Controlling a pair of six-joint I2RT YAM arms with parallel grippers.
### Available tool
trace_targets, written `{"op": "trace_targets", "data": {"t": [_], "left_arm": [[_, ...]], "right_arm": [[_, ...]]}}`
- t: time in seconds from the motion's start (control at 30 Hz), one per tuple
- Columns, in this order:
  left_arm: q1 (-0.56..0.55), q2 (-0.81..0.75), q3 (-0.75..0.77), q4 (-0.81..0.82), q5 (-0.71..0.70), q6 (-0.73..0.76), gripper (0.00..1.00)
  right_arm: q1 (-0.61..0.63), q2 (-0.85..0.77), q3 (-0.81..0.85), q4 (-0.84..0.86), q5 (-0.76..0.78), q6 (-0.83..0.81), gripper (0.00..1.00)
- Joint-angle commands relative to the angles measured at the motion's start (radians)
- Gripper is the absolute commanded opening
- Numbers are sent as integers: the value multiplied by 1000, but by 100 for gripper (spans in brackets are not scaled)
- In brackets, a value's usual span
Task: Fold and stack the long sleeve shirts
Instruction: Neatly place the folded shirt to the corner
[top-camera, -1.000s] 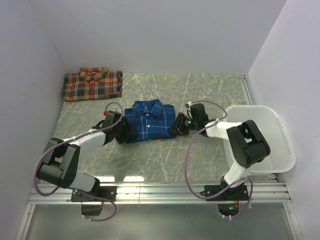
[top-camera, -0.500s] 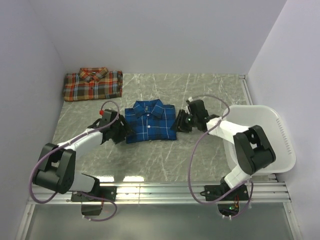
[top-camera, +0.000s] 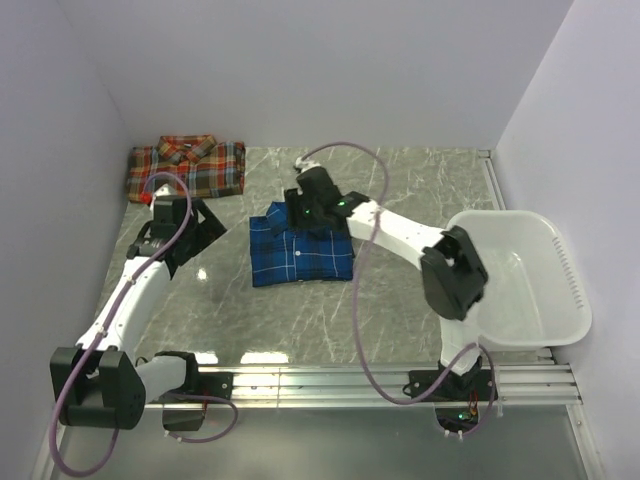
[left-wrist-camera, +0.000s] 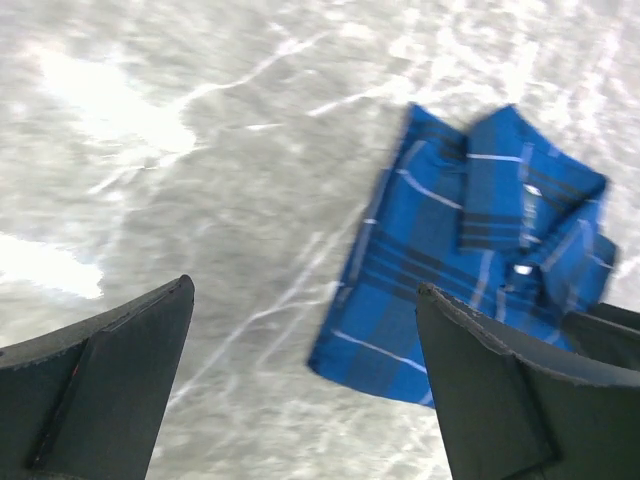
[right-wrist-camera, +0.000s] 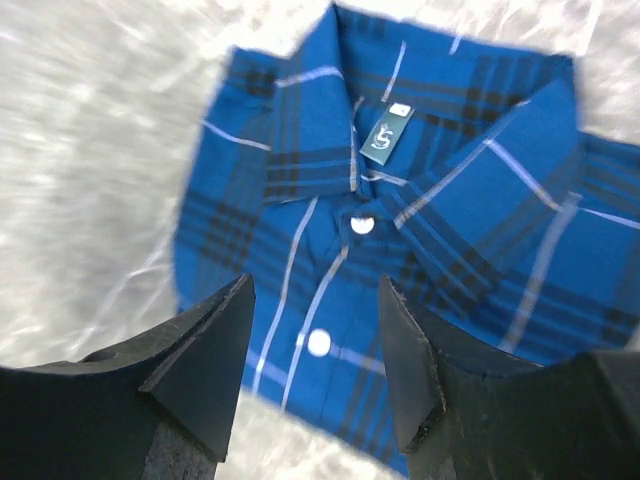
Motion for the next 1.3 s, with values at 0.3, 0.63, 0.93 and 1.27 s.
{"op": "trace_targets", "data": {"t": [0.3, 0.63, 0.93, 1.27], "left_arm": [[13, -22, 45, -80, -110, 79, 99], [13, 183, 221, -53, -103, 76, 99], [55, 633, 644, -20, -163, 88, 99], [93, 1044, 1019, 104, -214, 211, 96]], "right_arm": [[25, 196, 17, -219, 180, -88, 56], [-176, -8, -192, -240, 252, -198, 57], [-175, -295, -274, -150, 90, -125, 63], [-149, -479, -460, 10, -70, -73, 65]]}}
